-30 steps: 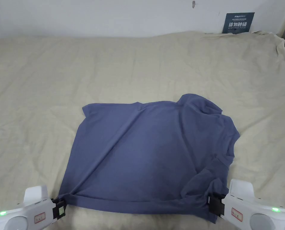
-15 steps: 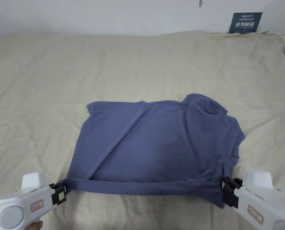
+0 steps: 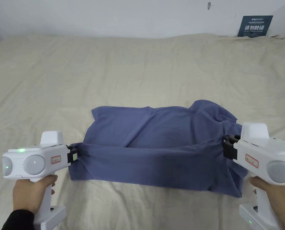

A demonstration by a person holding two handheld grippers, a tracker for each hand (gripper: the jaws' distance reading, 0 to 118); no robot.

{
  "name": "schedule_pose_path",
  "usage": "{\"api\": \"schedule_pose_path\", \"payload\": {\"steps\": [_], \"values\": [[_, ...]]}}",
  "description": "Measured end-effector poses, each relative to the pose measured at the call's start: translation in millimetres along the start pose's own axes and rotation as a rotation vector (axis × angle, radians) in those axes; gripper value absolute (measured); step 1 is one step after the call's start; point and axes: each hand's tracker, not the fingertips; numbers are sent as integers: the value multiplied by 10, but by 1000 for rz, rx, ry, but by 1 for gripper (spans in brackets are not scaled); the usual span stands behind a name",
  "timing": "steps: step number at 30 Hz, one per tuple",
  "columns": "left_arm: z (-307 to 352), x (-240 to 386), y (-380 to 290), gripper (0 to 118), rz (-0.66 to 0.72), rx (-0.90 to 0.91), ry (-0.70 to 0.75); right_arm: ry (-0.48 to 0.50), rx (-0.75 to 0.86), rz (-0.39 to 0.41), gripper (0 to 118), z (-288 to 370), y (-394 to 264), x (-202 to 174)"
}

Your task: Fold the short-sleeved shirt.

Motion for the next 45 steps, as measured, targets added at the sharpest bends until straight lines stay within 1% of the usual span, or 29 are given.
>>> {"api": "schedule_pose_path", "payload": {"steps": [3, 6, 11, 16, 19, 20, 22, 23, 24, 25, 26, 27, 28, 33, 35, 39, 42, 44, 45], "values": [[-282, 35, 55, 2, -43, -44, 15, -11, -33, 24, 2, -262, 61, 60], [-505, 96, 65, 2, -72, -89, 31, -2, -89, 5, 2, -532, 66, 135], [-936, 90, 33, 2, -109, -167, 58, -40, -207, -4, 2, -929, -59, 206], [-1071, 149, 26, 2, -123, -184, 70, -75, -267, -67, 2, -1097, -229, 222], [-1132, 184, 24, 3, -157, -202, 87, -93, -284, -66, 3, -1118, -299, 200], [-1144, 200, 29, 5, -158, -211, 89, -99, -289, -60, 3, -1122, -311, 191], [-1093, 235, 43, 20, -168, -206, 102, -103, -285, -53, 6, -1092, -309, 172], [-1065, 251, 57, 36, -169, -205, 98, -100, -279, -55, 15, -1017, -276, 160], [-1030, 271, 67, 53, -172, -198, 108, -95, -267, -60, 32, -961, -246, 152], [-1001, 277, 77, 75, -177, -186, 119, -90, -244, -64, 62, -884, -201, 144], [-957, 298, 98, 100, -181, -172, 133, -80, -218, -63, 81, -802, -150, 138], [-907, 314, 119, 111, -181, -161, 141, -77, -199, -61, 94, -725, -109, 170], [-824, 341, 148, 114, -184, -157, 146, -74, -175, -57, 97, -625, -55, 166], [-177, 456, 285, 114, -157, 13, 79, -65, -1, -55, 98, 45, 165, 124], [120, 493, 300, 114, -149, 85, 60, -66, 71, -41, 98, 356, 220, 98], [601, 566, 260, 114, -170, 228, 68, -72, 162, -15, 98, 869, 263, 26], [928, 644, 198, 114, -162, 279, 65, -76, 219, -12, 98, 1171, 207, -38], [1084, 662, 133, 110, -146, 300, 64, -85, 248, -11, 97, 1303, 145, -62], [1123, 665, 111, 107, -118, 315, 64, -88, 254, -3, 97, 1347, 122, -75]]}}
